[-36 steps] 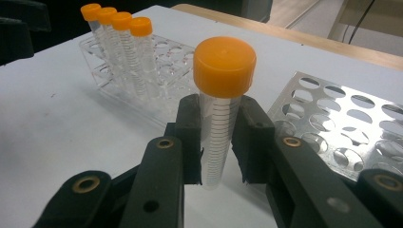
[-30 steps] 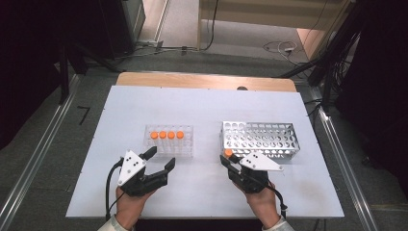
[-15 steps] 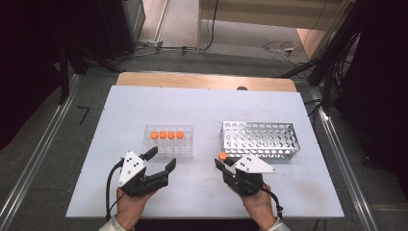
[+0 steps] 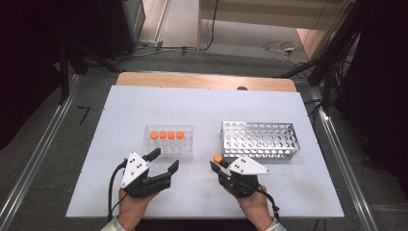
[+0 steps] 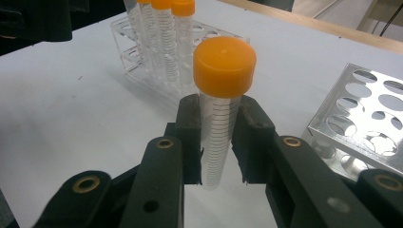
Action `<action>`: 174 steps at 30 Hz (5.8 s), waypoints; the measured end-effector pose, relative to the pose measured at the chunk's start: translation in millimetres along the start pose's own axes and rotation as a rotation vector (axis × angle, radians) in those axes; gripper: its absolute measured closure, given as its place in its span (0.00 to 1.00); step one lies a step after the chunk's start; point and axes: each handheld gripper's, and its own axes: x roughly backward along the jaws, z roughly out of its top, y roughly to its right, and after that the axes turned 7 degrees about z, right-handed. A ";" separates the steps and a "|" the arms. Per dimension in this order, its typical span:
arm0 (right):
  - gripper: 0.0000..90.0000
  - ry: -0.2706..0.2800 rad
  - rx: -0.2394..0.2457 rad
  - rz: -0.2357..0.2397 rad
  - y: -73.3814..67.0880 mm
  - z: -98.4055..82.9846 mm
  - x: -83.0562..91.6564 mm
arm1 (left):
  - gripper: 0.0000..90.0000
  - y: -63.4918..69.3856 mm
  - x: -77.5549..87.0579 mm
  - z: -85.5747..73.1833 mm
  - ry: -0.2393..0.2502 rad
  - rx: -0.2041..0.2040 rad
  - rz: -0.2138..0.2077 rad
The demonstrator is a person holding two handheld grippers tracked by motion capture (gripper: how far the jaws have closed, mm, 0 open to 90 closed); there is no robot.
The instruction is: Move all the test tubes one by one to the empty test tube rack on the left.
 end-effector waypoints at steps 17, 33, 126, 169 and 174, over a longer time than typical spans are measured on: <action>0.80 -0.011 0.012 0.027 -8.7 -0.1 -7.4 | 0.32 7.4 -1.9 -0.6 -0.004 -0.017 -0.032; 0.80 -0.018 0.017 0.037 -11.5 -0.4 -11.2 | 0.32 19.0 -6.0 0.8 -0.009 -0.022 -0.083; 0.54 -0.041 0.027 0.119 -26.6 2.4 -24.0 | 0.77 53.0 -30.6 8.3 -0.025 -0.099 -0.210; 0.28 -0.047 -0.060 0.062 10.9 -7.7 5.6 | 0.77 15.6 -10.9 20.9 0.015 -0.004 -0.130; 0.28 -0.047 -0.068 0.052 15.7 -9.3 9.7 | 0.77 8.7 -7.3 22.6 0.010 0.004 -0.119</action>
